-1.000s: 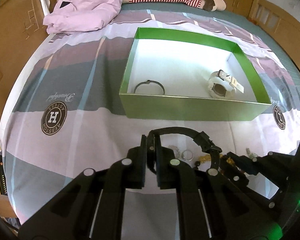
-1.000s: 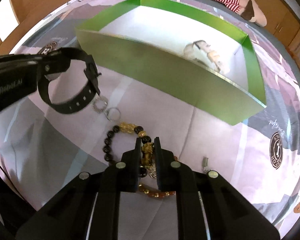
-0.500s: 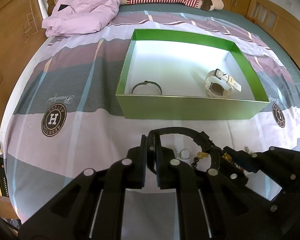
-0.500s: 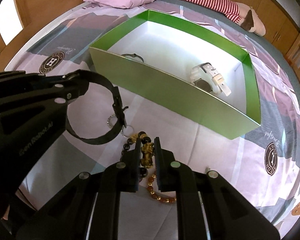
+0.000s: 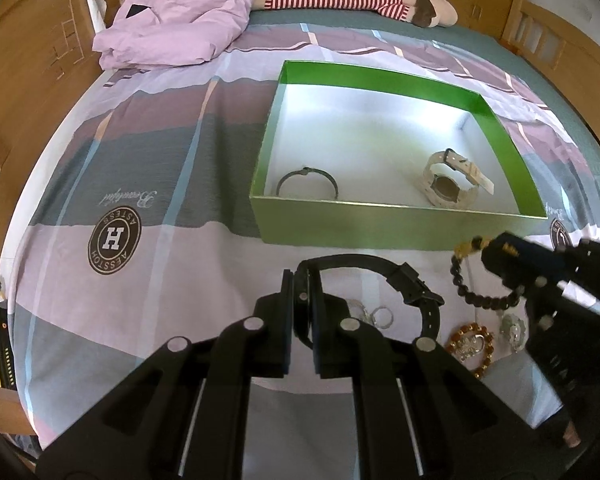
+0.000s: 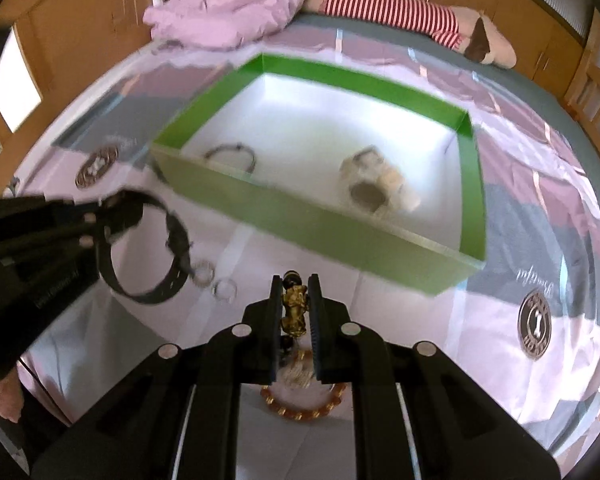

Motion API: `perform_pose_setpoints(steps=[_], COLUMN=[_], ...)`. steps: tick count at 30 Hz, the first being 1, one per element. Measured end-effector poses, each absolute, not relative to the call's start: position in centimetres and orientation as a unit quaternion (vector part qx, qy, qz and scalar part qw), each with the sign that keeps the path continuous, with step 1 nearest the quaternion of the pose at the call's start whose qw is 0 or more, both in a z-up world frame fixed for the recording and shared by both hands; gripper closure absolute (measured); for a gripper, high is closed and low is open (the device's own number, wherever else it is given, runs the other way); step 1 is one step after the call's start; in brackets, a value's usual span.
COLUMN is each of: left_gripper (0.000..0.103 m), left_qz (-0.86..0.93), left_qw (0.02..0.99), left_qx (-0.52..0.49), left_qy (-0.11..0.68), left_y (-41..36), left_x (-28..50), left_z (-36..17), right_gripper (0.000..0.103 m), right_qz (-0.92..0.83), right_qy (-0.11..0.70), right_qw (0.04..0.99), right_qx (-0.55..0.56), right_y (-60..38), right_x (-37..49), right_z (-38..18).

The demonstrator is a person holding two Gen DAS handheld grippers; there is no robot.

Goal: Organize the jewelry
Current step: 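Lift the black watch with the left tool while the right lifts the bead bracelet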

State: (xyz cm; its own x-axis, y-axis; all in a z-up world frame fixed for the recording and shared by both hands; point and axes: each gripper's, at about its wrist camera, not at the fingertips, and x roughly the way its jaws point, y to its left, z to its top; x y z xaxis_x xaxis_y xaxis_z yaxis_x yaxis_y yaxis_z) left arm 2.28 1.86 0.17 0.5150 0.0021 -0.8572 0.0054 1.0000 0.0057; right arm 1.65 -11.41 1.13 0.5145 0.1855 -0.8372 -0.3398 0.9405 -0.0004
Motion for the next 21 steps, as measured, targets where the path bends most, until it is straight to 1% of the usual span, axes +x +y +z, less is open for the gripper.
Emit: perform_pose_setpoints(steps=[6,10,13,21], left_gripper=[0.096,0.096,0.096,0.096], left_qz=[-0.010,-0.009,-0.007,0.003], left_qw=[0.872,0.875,0.878,0.890], left_qx=[0.008,0.009,0.010,0.009], left_qy=[0.489,0.484,0.478,0.456], left_y=[1.6,1.2,1.0,1.2], left_x=[2.2,2.0,1.9,1.4], left_z=[0.1,-0.1,0.0,0.8], right_gripper=[0.091,0.091,0.091,0.091], right_qz=[0.186,0.198,0.192,0.207], right_qy=[0.447,0.443,0.461,0.438], right_qw=[0.871,0.873,0.866,0.874], right_qx=[-0.084,-0.044,-0.035,-0.023], right_y=[-11.8,-13.4,-14.2,-15.0], right_x=[2.5,2.4,2.4,1.2], right_z=[1.8,0.4,-0.8,1.1])
